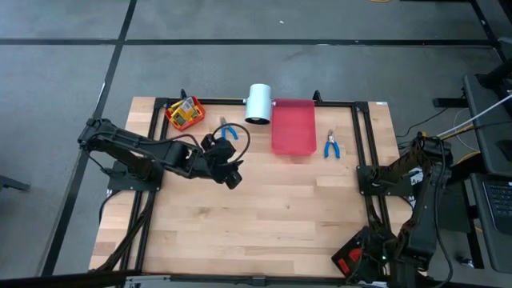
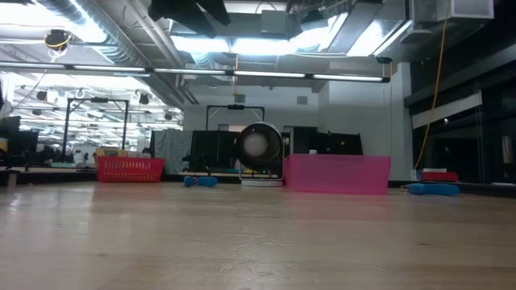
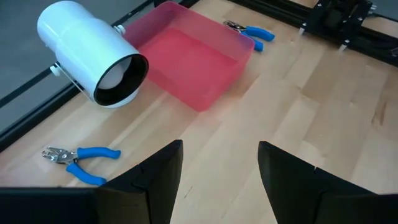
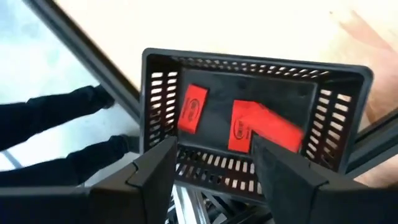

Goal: Pick & Place School Supplies
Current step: Put the red eraser into the black bin, then put the blue hole puncher into the pink bin

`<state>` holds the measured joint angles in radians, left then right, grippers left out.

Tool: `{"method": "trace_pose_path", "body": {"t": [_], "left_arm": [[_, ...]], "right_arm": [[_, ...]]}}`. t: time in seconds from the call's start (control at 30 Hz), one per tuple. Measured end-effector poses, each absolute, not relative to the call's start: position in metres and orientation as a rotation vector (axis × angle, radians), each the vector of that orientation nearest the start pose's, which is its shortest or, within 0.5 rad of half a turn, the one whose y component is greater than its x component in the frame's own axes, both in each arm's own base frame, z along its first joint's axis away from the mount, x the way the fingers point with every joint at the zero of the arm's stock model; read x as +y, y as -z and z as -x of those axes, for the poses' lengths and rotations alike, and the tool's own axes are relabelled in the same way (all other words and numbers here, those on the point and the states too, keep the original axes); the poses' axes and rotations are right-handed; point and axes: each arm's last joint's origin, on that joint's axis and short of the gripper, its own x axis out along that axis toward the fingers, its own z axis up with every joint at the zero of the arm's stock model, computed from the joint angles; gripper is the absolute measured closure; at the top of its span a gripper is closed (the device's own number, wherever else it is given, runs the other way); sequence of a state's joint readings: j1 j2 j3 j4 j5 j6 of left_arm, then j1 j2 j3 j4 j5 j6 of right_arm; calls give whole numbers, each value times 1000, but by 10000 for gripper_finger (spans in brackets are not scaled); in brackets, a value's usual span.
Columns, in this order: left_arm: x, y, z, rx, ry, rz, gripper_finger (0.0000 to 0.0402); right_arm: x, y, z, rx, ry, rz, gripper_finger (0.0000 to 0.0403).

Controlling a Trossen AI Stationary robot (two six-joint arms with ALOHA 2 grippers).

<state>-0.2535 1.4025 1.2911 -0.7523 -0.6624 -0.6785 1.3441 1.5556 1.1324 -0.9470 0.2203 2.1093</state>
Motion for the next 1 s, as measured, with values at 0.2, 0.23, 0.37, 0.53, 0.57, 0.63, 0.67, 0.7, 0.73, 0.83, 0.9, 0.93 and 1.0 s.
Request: {"method": "trace_pose_path", "body": {"t": [0.2,0.23,0.37,0.53,0.57,0.63,0.67,0.7,0.73,0.83,0.9,0.93,1.0], "left_arm": [[-54,-327,-280,593,-636,262,196],[-54,-328,-280,586,-648,270,196],[-47,-322,-276,585,-737,335,196],[-49,-303,-278,659,-652,290,196],[-52,-299,-280,666,-600,275,196],[-57,-289,-282,666,-526,265,196],[-59,-285,-284,650,-508,277,196],[-59,-282,-285,632,-509,301,196],[-58,-278,-285,623,-521,330,196],[-55,-266,-285,601,-547,389,196],[-53,-263,-285,590,-554,408,196],[-53,-263,-285,591,-555,409,196],[-53,-263,-285,589,-557,409,196]], "right_arm": [[264,-231,-77,1204,457,-744,191],[255,-233,-80,1146,508,-720,191],[217,-250,-112,881,655,-713,197],[165,-273,-157,618,741,-618,206],[153,-276,-165,662,757,-585,208],[126,-275,-177,791,810,-565,210],[112,-273,-180,860,837,-580,211],[97,-270,-180,921,864,-605,212],[82,-266,-179,971,895,-646,213],[45,-252,-167,1023,976,-782,214],[25,-241,-155,1015,1032,-860,214],[17,-236,-148,1015,1057,-901,214],[7,-227,-133,1020,1098,-969,214]]}}
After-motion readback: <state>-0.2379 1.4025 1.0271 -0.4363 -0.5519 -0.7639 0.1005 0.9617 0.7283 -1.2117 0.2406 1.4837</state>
